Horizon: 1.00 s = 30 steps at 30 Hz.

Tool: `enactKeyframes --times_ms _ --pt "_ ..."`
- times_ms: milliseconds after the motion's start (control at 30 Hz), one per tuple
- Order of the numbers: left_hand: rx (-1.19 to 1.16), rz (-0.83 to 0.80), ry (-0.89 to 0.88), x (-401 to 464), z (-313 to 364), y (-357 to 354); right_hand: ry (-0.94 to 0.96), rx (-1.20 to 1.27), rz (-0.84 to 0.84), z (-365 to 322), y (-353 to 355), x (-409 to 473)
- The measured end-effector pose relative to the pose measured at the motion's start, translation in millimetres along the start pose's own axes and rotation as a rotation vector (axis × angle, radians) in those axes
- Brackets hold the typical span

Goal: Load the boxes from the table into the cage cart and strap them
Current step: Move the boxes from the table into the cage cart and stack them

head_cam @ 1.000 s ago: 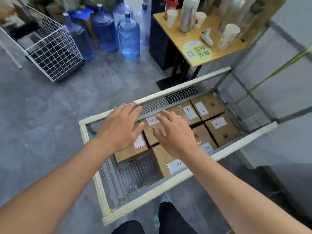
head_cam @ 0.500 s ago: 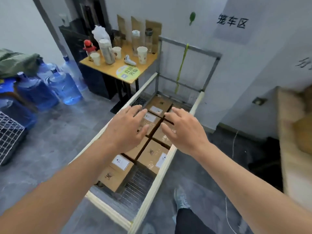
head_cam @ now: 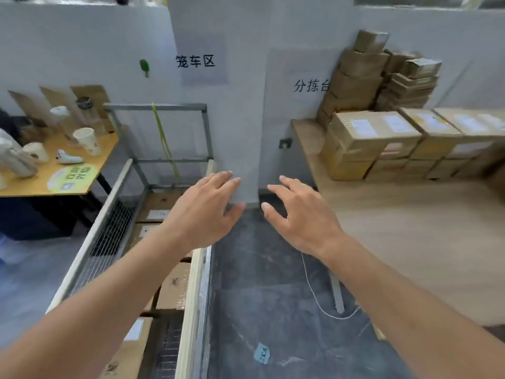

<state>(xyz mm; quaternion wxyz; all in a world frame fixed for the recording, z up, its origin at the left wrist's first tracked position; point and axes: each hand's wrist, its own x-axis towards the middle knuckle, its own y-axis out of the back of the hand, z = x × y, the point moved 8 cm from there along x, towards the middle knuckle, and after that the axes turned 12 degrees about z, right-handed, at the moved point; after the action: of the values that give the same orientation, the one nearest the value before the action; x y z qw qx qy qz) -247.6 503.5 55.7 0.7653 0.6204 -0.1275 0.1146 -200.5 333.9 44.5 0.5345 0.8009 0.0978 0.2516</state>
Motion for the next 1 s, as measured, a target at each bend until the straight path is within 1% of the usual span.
enactKeyframes --times_ms 200,367,533,800,1000 --pt "-0.05 -0.031 -0.164 22 126 -17 -0.133 -0.027 0.077 93 69 -56" --pt "-0.091 -0.042 -0.277 25 239 -23 -0.201 -0.065 0.141 167 132 -110" --pt "-0.124 -0.053 -0.373 27 338 -30 -0.251 -0.103 0.183 230 189 -160" --pt "-0.155 -0.086 -0.504 54 470 -45 -0.345 -0.152 0.238 321 266 -209" --pt "-0.191 -0.102 -0.611 97 553 -71 -0.442 -0.168 0.266 401 298 -217"
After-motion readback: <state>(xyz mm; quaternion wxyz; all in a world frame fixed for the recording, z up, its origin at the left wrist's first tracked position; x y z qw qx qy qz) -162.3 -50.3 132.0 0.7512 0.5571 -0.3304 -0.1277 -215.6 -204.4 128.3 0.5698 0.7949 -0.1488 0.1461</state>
